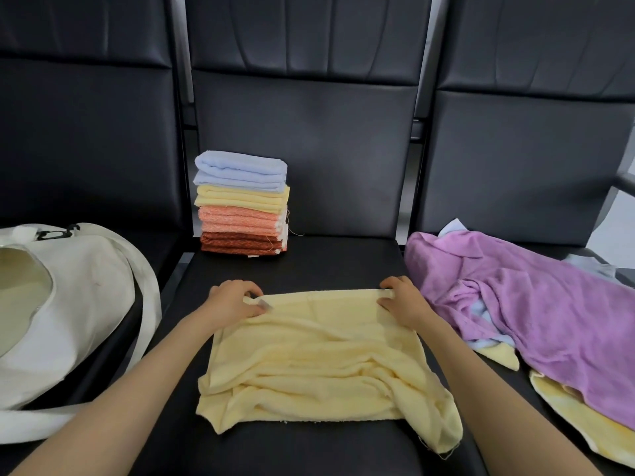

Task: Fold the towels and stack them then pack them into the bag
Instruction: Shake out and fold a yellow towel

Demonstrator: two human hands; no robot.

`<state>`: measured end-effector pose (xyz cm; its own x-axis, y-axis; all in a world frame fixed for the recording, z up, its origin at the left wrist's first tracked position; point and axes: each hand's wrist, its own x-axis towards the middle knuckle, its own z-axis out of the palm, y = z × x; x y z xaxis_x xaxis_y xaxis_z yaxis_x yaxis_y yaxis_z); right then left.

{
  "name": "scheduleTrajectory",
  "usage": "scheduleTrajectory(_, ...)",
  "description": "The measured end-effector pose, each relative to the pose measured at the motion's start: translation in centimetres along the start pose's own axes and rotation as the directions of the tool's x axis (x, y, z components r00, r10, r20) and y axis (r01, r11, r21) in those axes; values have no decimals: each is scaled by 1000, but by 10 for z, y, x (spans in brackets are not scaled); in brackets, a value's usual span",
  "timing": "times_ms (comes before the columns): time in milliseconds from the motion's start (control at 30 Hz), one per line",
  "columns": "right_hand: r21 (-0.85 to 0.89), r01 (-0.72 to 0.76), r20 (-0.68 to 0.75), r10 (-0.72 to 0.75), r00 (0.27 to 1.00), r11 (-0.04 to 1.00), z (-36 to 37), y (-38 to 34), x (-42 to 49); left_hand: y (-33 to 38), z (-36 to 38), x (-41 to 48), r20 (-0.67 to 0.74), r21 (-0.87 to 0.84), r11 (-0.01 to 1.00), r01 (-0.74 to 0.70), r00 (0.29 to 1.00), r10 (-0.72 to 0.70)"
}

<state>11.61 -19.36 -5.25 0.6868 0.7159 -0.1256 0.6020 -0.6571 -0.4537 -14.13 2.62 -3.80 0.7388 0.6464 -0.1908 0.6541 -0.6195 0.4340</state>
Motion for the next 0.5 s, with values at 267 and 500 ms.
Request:
scheduleTrajectory(267, -93, 79, 37, -76, 996, 993, -7, 6, -14, 4, -10, -18, -98, 2, 980, -199, 975, 199)
scheduleTrajectory(500, -178, 160, 34, -157, 987, 971, -21, 8, -39, -1, -34, -46, -71, -118, 983, -143, 988, 136)
